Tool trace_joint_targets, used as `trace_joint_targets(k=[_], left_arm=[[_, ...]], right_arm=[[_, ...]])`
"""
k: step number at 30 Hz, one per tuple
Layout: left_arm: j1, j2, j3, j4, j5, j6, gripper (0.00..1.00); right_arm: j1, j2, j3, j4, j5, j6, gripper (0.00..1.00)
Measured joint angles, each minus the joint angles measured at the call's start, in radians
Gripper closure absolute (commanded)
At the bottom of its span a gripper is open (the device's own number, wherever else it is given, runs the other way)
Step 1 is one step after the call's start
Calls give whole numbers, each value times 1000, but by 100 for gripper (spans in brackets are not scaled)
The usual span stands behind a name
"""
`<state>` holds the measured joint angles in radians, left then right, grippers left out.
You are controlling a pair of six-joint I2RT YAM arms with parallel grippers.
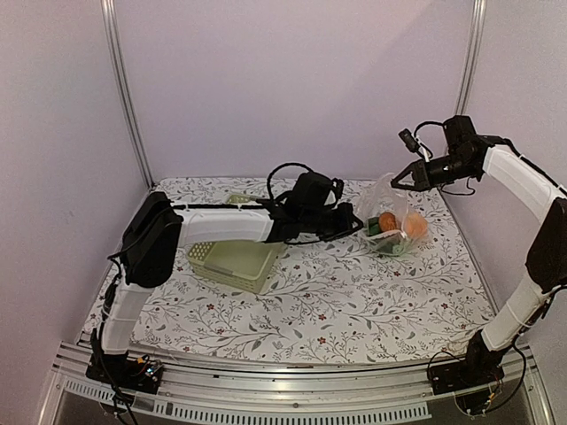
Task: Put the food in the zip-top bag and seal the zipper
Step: Adjust the zipper food storage bag at the center of the board.
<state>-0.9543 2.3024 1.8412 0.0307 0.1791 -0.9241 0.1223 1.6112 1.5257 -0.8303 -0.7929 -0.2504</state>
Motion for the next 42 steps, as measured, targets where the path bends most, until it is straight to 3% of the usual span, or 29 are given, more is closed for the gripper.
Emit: trace_joint_targets(k=[11,21,27,33,42], left_arm=[[-19,-125,68,-15,19,10,100],[-17,4,192,-68,97,-2,100],[-16,8,282,-75,97,13,100],[-24,8,343,-37,89,106,100],[-21,74,419,-8,101,103,100]], right_arm=[[-83,16,198,-39,94,-1,100],[-83,24,241,-72,106,2,100],[-84,44,349,-90,130,8,100],[-92,77,370,-112,164,6,100],[-110,103,399,-173,181,-2,100]])
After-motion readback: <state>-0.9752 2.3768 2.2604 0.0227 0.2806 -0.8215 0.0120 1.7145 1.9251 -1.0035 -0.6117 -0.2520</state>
